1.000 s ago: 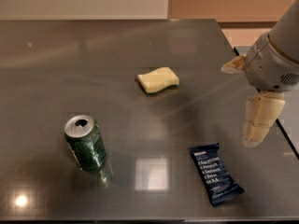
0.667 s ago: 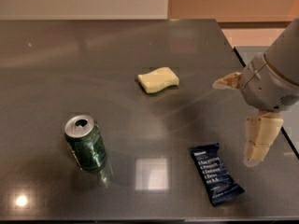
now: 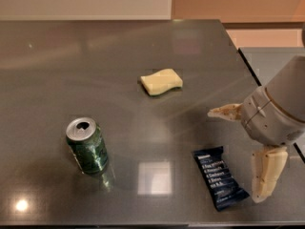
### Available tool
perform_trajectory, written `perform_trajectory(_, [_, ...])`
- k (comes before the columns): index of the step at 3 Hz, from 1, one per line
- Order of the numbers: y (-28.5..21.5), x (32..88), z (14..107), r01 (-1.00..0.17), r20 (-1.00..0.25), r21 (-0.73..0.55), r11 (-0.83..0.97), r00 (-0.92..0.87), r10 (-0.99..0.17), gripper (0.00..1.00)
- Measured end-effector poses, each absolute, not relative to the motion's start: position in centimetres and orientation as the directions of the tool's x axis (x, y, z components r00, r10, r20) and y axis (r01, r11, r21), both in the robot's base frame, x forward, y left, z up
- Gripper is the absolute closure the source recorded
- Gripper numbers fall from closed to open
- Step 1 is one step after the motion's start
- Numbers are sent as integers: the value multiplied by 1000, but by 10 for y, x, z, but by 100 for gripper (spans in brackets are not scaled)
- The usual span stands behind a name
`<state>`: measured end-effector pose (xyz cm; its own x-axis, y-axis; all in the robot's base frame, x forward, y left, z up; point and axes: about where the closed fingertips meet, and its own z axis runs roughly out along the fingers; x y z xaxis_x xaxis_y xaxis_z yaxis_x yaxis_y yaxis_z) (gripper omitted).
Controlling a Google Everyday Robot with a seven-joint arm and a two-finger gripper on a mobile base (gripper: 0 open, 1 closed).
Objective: Pick rxbar blueberry
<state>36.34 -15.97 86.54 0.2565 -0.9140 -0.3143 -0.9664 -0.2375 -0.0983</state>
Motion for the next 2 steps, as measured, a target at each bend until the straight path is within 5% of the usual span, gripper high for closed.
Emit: perform_trajectory(2, [-158,345,840,-950,-328,-91,-298,311,-892,0])
